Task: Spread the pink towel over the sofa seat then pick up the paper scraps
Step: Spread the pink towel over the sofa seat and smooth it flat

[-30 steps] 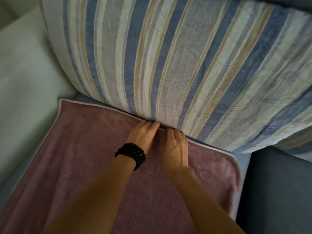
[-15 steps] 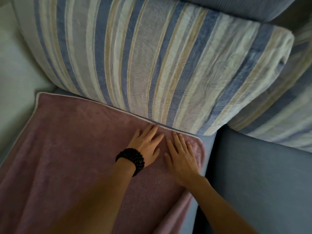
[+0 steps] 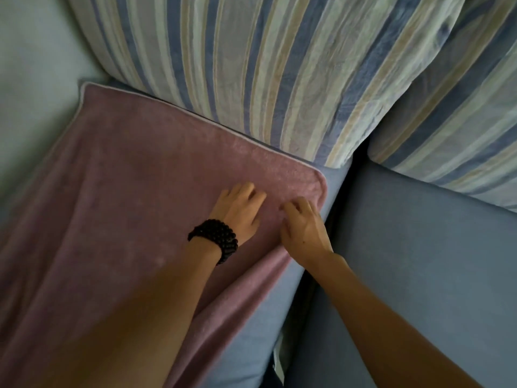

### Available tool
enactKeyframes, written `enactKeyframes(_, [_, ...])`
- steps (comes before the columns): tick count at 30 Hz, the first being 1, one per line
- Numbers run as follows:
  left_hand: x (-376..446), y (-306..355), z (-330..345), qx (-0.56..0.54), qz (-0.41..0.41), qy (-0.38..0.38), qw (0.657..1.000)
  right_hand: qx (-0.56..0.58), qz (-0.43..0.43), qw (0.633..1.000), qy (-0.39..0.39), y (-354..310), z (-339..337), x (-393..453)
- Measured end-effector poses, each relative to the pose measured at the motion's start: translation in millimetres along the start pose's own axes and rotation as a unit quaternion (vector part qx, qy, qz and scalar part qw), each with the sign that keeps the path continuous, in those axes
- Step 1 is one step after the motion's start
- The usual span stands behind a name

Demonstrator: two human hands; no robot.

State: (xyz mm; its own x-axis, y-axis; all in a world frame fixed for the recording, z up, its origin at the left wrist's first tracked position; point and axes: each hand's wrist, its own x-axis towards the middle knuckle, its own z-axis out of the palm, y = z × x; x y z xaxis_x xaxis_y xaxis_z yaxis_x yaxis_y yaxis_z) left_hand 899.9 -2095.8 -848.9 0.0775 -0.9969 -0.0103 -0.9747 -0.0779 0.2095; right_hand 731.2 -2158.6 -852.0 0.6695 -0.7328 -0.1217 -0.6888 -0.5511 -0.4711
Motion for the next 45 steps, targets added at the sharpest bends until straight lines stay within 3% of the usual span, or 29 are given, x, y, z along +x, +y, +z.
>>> enactKeyframes(5, [-90.7, 22.9, -6.0, -0.078, -0.055, -0.030, 0.995, 0.010, -0.066, 0.997, -0.045, -27.3, 16.1, -60.1])
enactKeyframes(12, [-230.0, 56.9, 12.1, -0.077, -0.137, -0.073, 0.985, -0.059, -0.109, 0.978, -0.168, -51.8, 46.4, -140.8])
enactKeyframes(15, [-259.8, 70.9, 26.5, -0.074, -0.171, -0.041, 0.982, -0.088, -0.187, 0.969, -0.137, -60.6, 58.3, -159.7])
enactKeyframes(18, [-265.0, 82.3, 34.4, -0.025, -0.209, -0.004, 0.977, -0.110, -0.218, 0.968, -0.057, -61.5, 63.0, -161.7])
enactKeyframes(22, [-263.6, 92.0, 44.4, 0.014, -0.295, 0.039, 0.955, -0.126, -0.226, 0.966, -0.022, -53.9, 72.2, -145.7])
enactKeyframes(25, [-259.8, 99.4, 45.7, 0.019, -0.335, 0.068, 0.940, -0.097, -0.299, 0.949, -0.004, -46.9, 72.8, -130.2])
enactKeyframes(30, [-259.0, 134.5, 48.8, -0.059, -0.423, 0.079, 0.901, -0.092, -0.365, 0.924, -0.060, -34.5, 55.2, -124.2])
enactKeyframes(40, [-253.6, 175.8, 61.0, -0.038, -0.416, 0.005, 0.909, -0.194, -0.467, 0.834, -0.218, 5.1, 51.0, -119.0])
enactKeyframes(45, [-251.5, 190.6, 63.9, -0.002, -0.379, -0.047, 0.924, -0.208, -0.441, 0.843, -0.226, 14.7, 49.8, -121.5])
